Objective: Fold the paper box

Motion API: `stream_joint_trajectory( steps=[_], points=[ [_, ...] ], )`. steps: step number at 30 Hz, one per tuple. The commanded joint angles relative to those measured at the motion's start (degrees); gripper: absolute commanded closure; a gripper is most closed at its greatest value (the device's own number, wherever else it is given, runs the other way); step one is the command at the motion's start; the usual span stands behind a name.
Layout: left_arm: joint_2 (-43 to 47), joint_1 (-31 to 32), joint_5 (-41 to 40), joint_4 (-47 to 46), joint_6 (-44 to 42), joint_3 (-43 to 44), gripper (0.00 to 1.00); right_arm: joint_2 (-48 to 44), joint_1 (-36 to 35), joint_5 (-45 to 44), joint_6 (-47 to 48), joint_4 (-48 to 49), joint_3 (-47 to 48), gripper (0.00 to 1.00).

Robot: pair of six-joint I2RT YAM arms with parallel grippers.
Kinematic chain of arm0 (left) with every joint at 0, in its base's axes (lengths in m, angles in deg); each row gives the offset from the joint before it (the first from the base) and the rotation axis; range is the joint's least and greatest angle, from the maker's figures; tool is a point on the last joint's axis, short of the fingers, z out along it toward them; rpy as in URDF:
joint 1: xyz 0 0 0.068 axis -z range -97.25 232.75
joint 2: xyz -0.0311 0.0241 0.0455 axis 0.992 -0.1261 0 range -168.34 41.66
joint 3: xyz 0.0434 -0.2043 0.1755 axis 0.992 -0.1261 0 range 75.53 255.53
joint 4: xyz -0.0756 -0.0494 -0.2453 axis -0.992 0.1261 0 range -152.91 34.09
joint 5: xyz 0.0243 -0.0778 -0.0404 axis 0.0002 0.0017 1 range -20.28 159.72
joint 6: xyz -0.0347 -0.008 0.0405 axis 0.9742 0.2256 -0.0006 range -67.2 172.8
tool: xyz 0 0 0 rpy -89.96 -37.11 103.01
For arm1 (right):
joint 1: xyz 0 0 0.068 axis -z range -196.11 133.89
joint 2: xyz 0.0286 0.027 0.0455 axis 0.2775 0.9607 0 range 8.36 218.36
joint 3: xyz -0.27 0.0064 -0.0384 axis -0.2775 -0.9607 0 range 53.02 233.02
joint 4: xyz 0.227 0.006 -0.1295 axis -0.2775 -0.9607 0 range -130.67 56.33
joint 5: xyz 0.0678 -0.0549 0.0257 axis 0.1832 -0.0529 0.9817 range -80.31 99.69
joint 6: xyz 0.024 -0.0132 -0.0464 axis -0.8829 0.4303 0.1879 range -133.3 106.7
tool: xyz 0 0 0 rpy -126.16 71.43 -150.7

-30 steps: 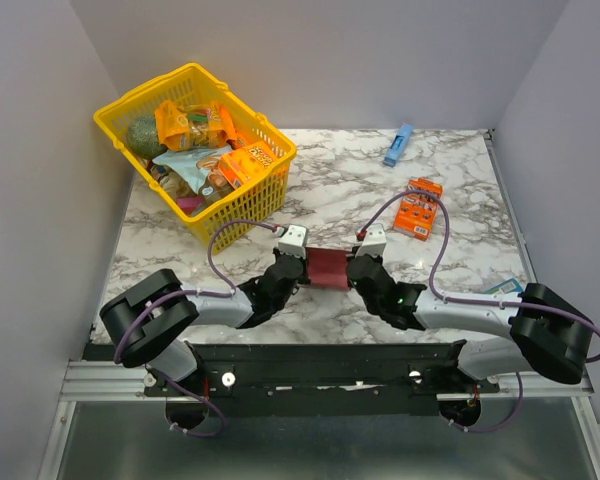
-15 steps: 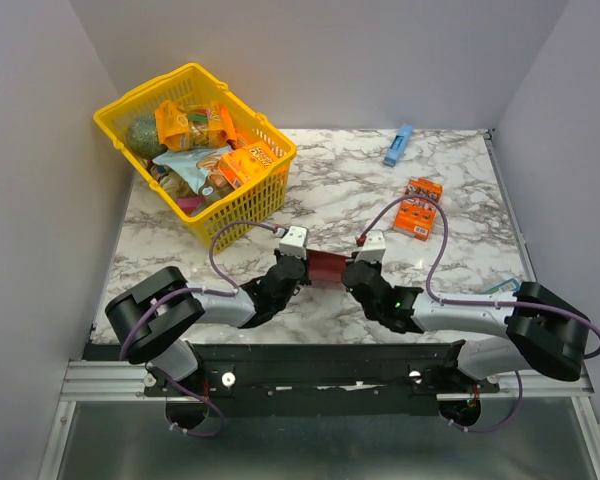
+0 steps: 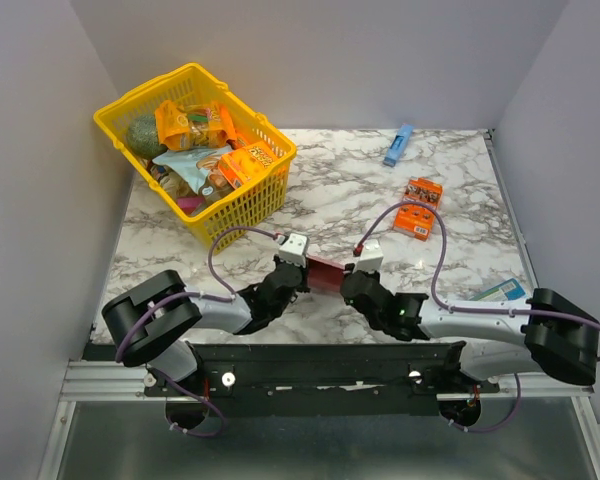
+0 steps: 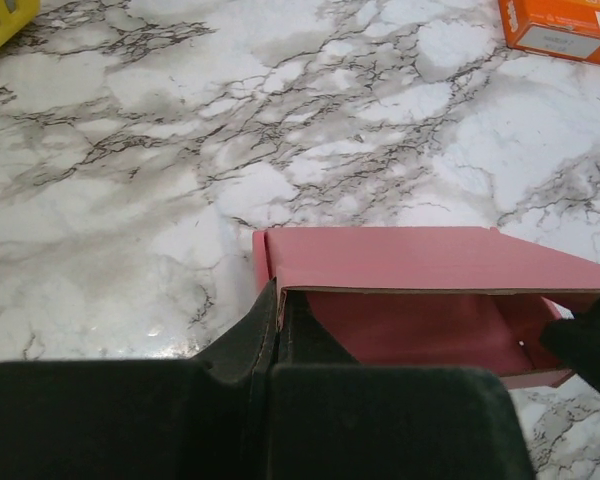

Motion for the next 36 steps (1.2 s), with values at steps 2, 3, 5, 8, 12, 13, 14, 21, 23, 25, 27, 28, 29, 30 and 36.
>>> stream_joint_trajectory(
  steps=[2, 3, 5, 8, 12, 13, 14, 21, 23, 25, 27, 28, 29, 30, 36],
  points=[
    [-3.81, 3.25, 8.04, 10.89, 1.27, -0.24, 1.0, -6.11, -3.31, 6.5, -3.73, -7.32, -0.82, 0.54],
    [-3.99, 3.52, 7.77, 11.24, 1.35, 0.03, 1.0, -7.26, -3.92, 7.38, -3.99, -8.19, -1.08, 0.49],
    [-4.34, 3.96, 6.55, 12.47, 1.53, 0.82, 1.0, -10.67, -4.72, 7.56, -5.04, -10.83, -1.52, 0.41],
    [-4.6, 4.57, 5.49, 13.52, 1.62, 1.35, 1.0, -14.63, -5.86, 7.74, -4.35, -13.38, -1.78, 0.39],
    [-5.13, 5.54, 4.87, 15.02, 1.27, 2.32, 1.0, -22.45, -6.21, 10.45, -0.49, -14.0, -1.0, 0.4],
    [-5.31, 5.63, 4.69, 15.63, 1.18, 2.67, 1.0, -23.6, -6.13, 10.9, 0.3, -14.18, -0.73, 0.39],
    [-5.57, 5.8, 4.6, 15.98, 1.09, 3.02, 1.0, -24.66, -6.21, 11.43, 1.7, -14.18, -0.38, 0.4],
    [-6.36, 6.42, 3.99, 17.13, 0.74, 4.25, 1.0, -28.45, -6.22, 13.71, 4.27, -13.57, 2.43, 0.4],
    [-6.71, 6.86, 3.64, 17.74, 0.56, 4.77, 1.0, -27.75, -6.22, 13.63, 3.4, -13.57, 2.52, 0.4],
    [-6.89, 7.12, 3.2, 18.09, 0.56, 5.04, 1.0, -27.83, -6.22, 15.29, 3.82, -13.13, 2.7, 0.39],
    [-7.24, 7.39, 2.76, 18.45, 0.56, 5.39, 1.0, -28.8, -6.22, 17.91, 5.14, -12.43, 2.7, 0.32],
    [-7.33, 7.47, 2.58, 18.97, 0.65, 5.57, 1.0, -29.15, -6.13, 18.72, 5.49, -11.99, 2.61, 0.3],
    [-7.59, 7.47, 2.15, 19.24, 0.83, 6.01, 1.0, -29.41, -6.21, 19.6, 6.63, -11.98, 2.61, 0.28],
    [-7.77, 7.47, 1.97, 19.59, 0.91, 6.18, 1.0, -29.76, -6.22, 20.82, 7.16, -11.98, 2.52, 0.28],
    [-9.0, 7.48, -0.23, 23.02, 2.58, 8.29, 1.0, -32.14, -6.13, 21.1, 6.12, -24.18, 6.03, 0.28]
  ],
)
